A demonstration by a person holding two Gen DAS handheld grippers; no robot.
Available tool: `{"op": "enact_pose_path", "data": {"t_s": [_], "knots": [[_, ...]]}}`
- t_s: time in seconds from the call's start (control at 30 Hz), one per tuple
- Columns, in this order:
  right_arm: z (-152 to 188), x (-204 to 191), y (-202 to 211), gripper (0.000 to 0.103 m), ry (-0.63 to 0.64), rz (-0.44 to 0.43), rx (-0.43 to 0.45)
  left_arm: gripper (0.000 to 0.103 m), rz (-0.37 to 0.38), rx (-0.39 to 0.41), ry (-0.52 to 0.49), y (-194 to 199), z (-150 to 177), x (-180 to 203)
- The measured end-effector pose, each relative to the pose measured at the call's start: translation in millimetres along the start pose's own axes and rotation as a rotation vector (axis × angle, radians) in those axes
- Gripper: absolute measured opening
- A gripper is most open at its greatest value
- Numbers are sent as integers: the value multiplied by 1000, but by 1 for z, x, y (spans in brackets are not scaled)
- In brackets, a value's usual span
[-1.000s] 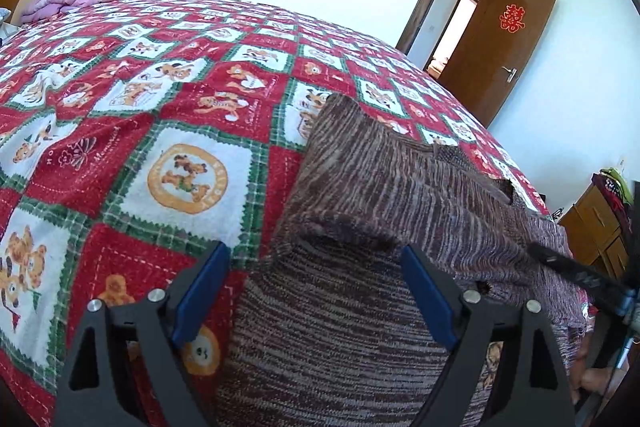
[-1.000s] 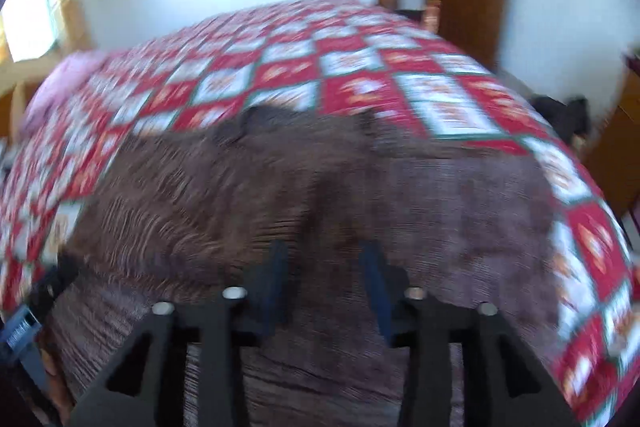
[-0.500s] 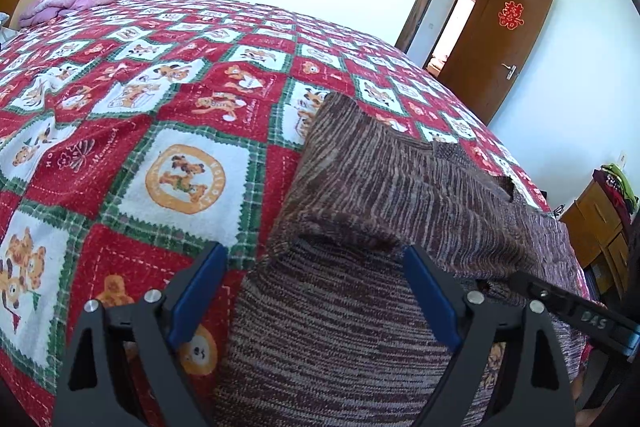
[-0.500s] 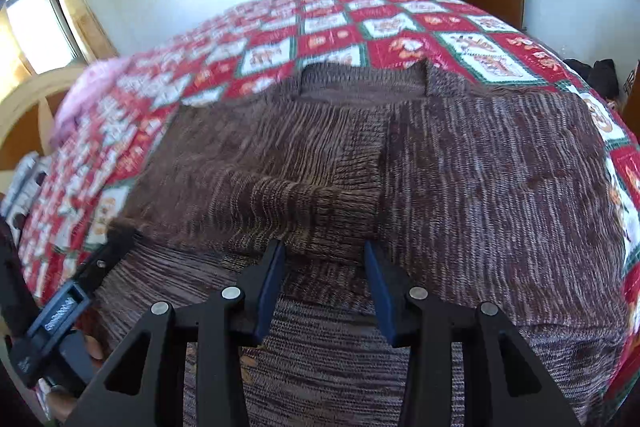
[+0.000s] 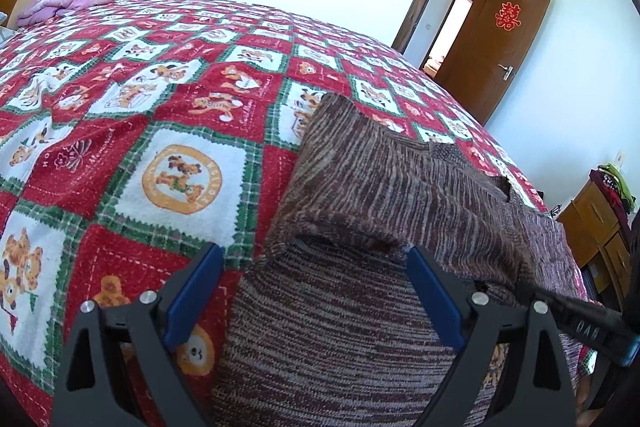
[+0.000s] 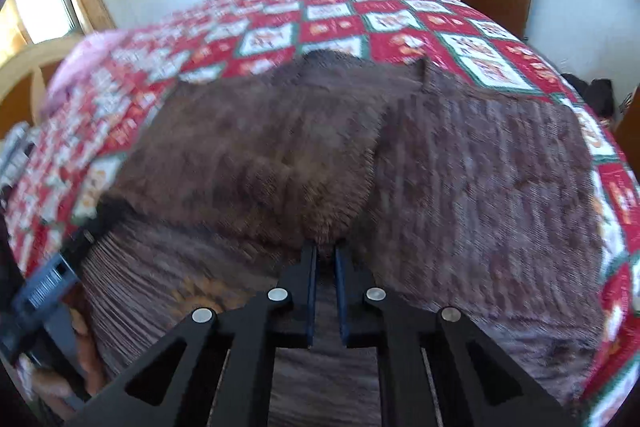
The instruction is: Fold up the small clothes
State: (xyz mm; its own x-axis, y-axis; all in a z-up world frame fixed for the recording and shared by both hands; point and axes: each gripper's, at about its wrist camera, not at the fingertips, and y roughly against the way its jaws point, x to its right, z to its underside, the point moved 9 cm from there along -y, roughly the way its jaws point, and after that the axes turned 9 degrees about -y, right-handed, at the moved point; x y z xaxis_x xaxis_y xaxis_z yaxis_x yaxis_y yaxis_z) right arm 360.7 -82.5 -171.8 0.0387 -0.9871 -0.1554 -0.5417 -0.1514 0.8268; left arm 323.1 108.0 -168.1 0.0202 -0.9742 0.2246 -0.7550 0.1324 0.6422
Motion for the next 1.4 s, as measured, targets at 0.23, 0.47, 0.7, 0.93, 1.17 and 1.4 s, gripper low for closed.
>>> {"op": "enact_pose_path", "data": {"t_s": [0.23,0.47,0.7,0.93,1.17,1.4], "knots": [[7,10,22,8,-18,-23,-6,96,2,2,0,0,0,1],[-31,-29,13,8,-37,-109,99,97,-2,-2,-4,0,0,1],[-2,-23,-6,9,-70,-152,-110,101,13,-1,-14,-2,0,3],[39,19,92,9,-214,-218,17,103,30,-28,-18,-3,0,4],[81,40,216,79,-96,-133,302,103,173,-163,-137,51,15,0],[111,40,230,79,-160,-240,296,94,123,-173,-191,144,59,-70]]}}
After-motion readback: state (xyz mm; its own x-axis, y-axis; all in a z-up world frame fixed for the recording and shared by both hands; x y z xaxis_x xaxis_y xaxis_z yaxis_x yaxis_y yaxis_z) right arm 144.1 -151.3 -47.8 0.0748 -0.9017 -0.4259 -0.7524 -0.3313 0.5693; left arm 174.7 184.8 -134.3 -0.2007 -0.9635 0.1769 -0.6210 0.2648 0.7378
